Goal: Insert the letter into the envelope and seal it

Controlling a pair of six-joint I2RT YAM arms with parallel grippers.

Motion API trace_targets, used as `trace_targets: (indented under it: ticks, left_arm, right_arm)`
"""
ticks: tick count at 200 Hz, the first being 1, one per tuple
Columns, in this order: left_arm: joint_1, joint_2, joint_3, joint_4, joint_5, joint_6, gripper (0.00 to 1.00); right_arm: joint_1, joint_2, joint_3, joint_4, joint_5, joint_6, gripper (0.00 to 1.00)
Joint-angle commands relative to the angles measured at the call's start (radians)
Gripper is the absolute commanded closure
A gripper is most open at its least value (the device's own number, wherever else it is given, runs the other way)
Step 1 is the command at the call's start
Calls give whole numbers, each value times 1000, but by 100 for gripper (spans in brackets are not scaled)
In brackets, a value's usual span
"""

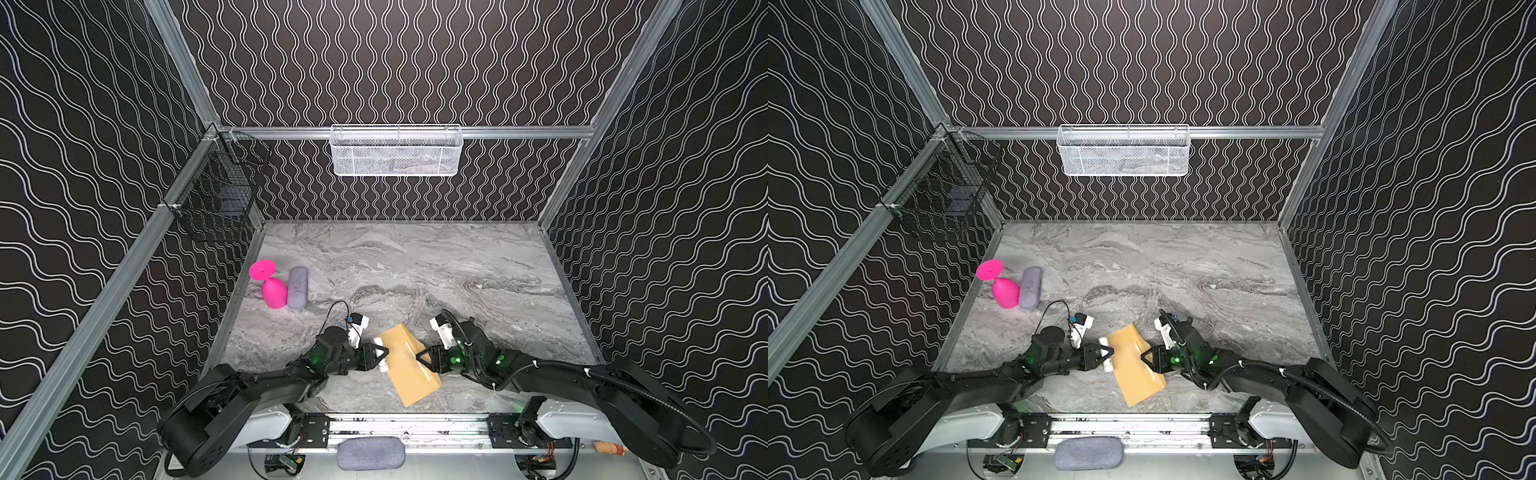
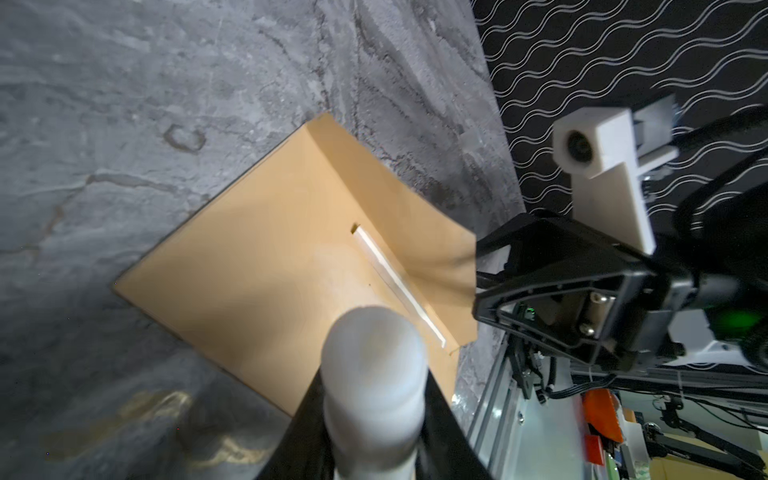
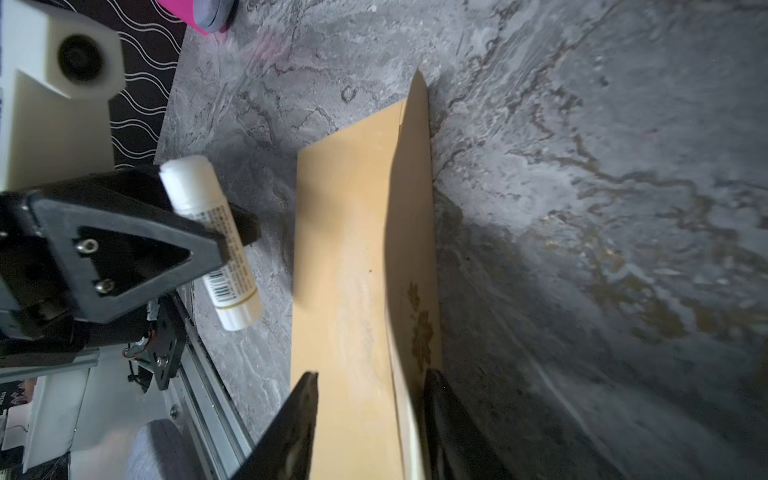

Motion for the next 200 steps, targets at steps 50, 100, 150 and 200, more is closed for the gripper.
trace_targets:
  ticks: [50, 100, 150, 200]
  left_arm:
    - [2, 262, -23, 292, 18, -11, 100]
    - [4, 221, -24, 233, 10, 19, 100]
    - [9, 143, -33, 134, -6, 53, 100]
    - [17, 195, -32, 190, 7, 58, 100]
  right_arm:
    - [71, 158, 49, 145, -102, -59, 45]
    - [87, 277, 27, 218, -78, -125, 50]
    - [91, 320, -81, 415, 8, -173, 77]
    - [207, 364, -108, 547, 225, -326, 94]
